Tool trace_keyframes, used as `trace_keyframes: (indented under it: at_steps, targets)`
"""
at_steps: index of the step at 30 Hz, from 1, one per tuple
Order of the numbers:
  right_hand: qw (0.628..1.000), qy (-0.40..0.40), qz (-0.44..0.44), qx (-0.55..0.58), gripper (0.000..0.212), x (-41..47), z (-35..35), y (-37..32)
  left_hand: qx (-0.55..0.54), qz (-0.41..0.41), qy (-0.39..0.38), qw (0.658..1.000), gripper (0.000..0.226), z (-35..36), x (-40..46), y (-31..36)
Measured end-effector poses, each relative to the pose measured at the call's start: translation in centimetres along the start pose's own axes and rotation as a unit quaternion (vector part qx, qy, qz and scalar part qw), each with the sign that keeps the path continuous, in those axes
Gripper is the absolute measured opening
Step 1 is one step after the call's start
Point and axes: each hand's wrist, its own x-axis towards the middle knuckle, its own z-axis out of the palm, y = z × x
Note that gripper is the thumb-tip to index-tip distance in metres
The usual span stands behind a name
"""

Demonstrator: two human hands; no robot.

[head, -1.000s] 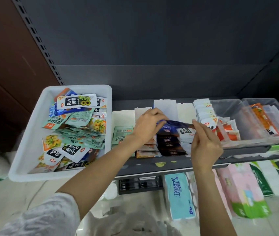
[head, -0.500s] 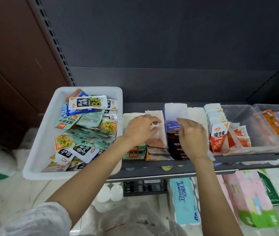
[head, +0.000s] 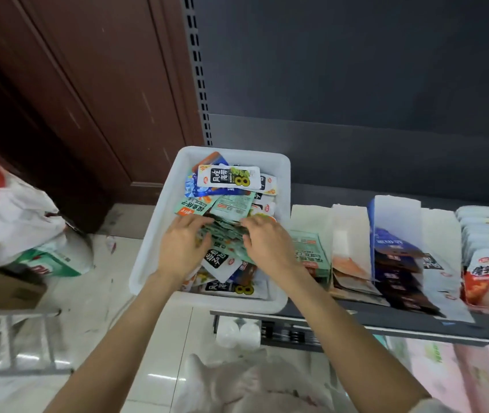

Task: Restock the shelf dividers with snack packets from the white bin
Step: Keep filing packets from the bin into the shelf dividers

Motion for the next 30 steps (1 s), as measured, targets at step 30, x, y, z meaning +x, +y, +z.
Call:
trace_keyframes:
  at_steps: [30]
  targets:
    - [0.916,0.28,0.195,0.211,0.054,-5.9,-10.4,2.0,-0.269,0.152,-0.019,0.951,0.026,-1.2,5.3,11.2]
